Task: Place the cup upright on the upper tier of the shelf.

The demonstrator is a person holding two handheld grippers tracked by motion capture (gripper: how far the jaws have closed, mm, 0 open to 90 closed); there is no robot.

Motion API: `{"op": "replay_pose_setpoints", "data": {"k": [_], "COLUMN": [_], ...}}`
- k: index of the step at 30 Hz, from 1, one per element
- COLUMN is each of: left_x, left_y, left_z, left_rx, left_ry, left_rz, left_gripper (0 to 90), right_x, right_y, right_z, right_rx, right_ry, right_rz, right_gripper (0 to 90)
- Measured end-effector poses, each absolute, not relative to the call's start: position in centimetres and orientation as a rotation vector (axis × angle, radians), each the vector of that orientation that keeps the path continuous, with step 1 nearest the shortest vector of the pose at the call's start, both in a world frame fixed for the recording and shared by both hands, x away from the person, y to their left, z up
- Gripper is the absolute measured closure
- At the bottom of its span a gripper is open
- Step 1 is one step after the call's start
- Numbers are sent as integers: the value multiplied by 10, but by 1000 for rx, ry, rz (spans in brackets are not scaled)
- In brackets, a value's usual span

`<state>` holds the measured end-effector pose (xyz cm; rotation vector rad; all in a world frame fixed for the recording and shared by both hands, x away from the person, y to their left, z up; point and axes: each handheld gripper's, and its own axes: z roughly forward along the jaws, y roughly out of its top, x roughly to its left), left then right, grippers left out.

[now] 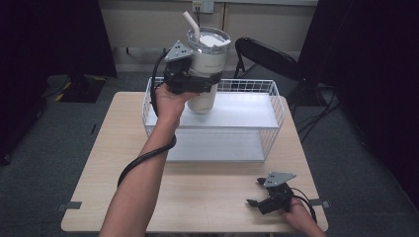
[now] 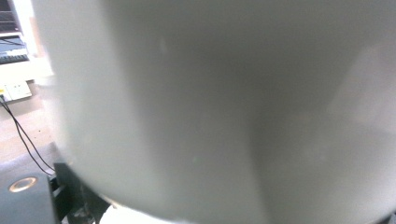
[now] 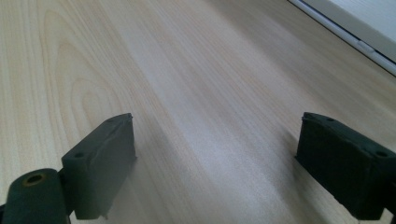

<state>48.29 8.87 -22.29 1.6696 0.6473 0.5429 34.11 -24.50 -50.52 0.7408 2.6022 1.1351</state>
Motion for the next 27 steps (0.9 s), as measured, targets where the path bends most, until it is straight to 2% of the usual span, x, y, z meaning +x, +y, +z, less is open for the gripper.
{"op": "replay_pose_setpoints", "data": {"k": [27], "left_x": [498], "left_y": [72], "left_z": [-248], "left_rx": [1687], "left_ry": [655], "left_rz": [555], "left_gripper": [85], "right_x": [341], "right_y": [-245], "right_z": [-505], "right_rx": [741], "right_ry": [2602], "right_rz": [1135], "right_gripper": [109]}}
